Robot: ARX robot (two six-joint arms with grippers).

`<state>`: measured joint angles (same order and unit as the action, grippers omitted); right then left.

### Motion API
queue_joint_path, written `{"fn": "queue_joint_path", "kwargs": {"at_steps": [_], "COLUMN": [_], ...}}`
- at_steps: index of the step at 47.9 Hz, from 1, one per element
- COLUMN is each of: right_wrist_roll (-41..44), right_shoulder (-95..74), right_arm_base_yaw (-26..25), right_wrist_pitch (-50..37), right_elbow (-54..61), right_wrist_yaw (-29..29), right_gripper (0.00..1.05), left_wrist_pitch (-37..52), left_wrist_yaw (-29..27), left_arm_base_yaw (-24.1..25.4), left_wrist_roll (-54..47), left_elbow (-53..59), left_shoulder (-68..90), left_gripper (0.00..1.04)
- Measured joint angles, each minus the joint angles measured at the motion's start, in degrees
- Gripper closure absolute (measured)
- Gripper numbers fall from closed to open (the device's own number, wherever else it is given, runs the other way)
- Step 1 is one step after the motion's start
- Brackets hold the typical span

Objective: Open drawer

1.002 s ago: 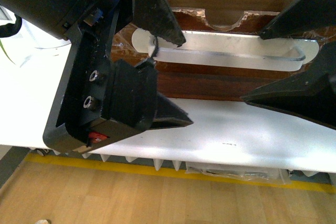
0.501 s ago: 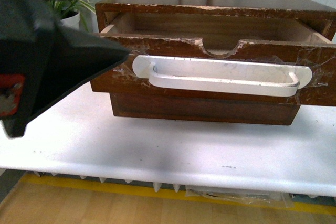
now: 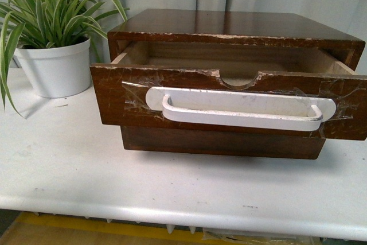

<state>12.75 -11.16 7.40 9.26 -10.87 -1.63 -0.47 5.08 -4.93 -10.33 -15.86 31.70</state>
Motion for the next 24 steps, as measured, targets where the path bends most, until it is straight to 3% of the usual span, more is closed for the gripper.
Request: {"fn": "queue_joint_path", "kwargs": {"at_steps": [8,16,19,22,24], "right_wrist_roll": [-5.92,-8.11,-10.05,-10.88,-11.58], "right_shoulder": [3.39,3.78,5.40,6.54,7.08], "right_arm_base_yaw": [-1.11,-1.11,-4.61,-6.43,-7.19], "right_wrist_pitch": [-1.42,-1.73,-6.67,-8.02,-8.41], "right_elbow": [2.03,2.38,4.52,5.51,6.01], "right_wrist_yaw": [-4.81,-5.44,0.31,1.31,1.11], "right_gripper": [0.09,0.09,0.19,0.29,0.41], "left_wrist_pitch": [-9.31,-9.79,-2.78,4.22,2.89], "left_wrist_yaw": [-1.95,-2.12,-4.13,-4.96,-5.29], "left_arm_base_yaw": [2.84,3.48,4.17,4.70,4.79], "left_wrist_roll": [4.68,6.38,7.76,8.63,9.16], "left_elbow": [4.04,4.39,7.23,10.36,10.71], "left_shoulder": [-12.24,-14.93,-17.05,-19.45,-23.04], "left_gripper": [0.06,0.06,0.15,0.25,0.36]}}
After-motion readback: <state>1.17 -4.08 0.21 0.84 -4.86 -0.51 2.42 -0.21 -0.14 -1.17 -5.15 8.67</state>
